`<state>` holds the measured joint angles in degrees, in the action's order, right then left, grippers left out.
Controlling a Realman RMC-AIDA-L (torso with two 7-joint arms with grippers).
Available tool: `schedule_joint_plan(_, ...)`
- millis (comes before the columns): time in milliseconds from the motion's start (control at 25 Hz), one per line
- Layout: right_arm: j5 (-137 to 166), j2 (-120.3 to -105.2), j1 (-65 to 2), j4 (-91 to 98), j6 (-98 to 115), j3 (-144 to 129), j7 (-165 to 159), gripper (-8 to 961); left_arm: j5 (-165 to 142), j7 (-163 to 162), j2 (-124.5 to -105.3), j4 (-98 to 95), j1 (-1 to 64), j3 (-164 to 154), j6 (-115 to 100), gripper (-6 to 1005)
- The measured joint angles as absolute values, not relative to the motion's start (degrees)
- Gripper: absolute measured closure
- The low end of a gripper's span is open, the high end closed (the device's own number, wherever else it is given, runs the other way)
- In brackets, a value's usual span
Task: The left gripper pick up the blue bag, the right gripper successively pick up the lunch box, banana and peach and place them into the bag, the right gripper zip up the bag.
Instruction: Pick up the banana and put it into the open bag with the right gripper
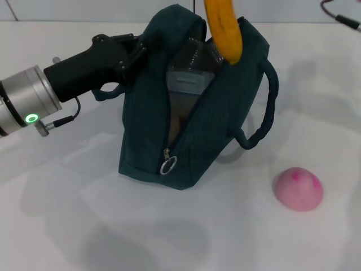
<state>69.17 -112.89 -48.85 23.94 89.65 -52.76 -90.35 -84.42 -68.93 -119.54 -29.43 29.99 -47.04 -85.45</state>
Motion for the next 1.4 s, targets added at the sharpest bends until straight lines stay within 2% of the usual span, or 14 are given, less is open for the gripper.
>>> schedule_joint_plan(160,66.1,-115.3,-48.2,21.0,89.5,-53.0,-90.4,539,-84.4,-68.8,-119.59,-29.4,30.1,-47.0,-85.3,959)
schedule_joint_plan(280,61.7,-116.04,-48.5,15.7,90.0,-54.1,-90.3,539,-84.4,-68.6,-119.61,-29.3,30.1,-47.1,-85.1,959)
schedule_joint_plan(760,58.1,-116.14,-49.3,3.2,90.5,-56.8,-90.8,521,-84.4,-67.5,-119.63,-27.2,31.6,-47.3,-83.8,959)
schedule_joint_plan(1400,58.3,-116.19,-49.8,3.1,81.0,-69.0,-88.2,486,-84.4,-67.1,-119.62,-25.8,33.0,-47.3,-82.2,958)
